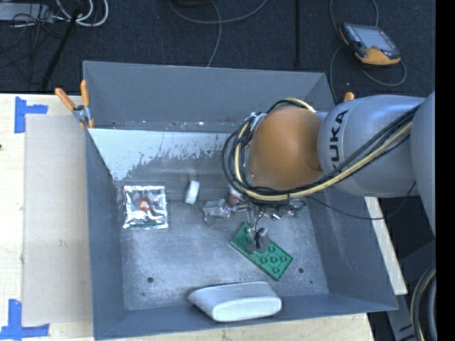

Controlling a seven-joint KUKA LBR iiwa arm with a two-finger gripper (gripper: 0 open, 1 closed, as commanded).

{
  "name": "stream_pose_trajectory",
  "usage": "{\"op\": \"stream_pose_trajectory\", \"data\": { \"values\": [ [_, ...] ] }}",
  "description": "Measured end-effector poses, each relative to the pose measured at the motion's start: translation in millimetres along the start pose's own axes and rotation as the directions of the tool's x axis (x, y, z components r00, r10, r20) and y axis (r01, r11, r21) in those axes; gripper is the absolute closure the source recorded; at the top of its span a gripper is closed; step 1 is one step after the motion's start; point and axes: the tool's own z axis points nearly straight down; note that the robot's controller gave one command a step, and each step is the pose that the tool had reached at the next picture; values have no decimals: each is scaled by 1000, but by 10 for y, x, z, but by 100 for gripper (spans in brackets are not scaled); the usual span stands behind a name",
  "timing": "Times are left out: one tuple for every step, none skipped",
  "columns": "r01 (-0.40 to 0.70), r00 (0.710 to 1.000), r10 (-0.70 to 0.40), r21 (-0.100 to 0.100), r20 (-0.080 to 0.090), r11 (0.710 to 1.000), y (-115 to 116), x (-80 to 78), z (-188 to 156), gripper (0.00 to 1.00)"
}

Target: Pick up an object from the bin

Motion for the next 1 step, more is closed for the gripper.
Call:
{"op": "stream_pose_trajectory", "data": {
  "values": [
    [-6, 1000, 6, 1, 2, 1000, -14, -4, -28, 100]
  ]
}}
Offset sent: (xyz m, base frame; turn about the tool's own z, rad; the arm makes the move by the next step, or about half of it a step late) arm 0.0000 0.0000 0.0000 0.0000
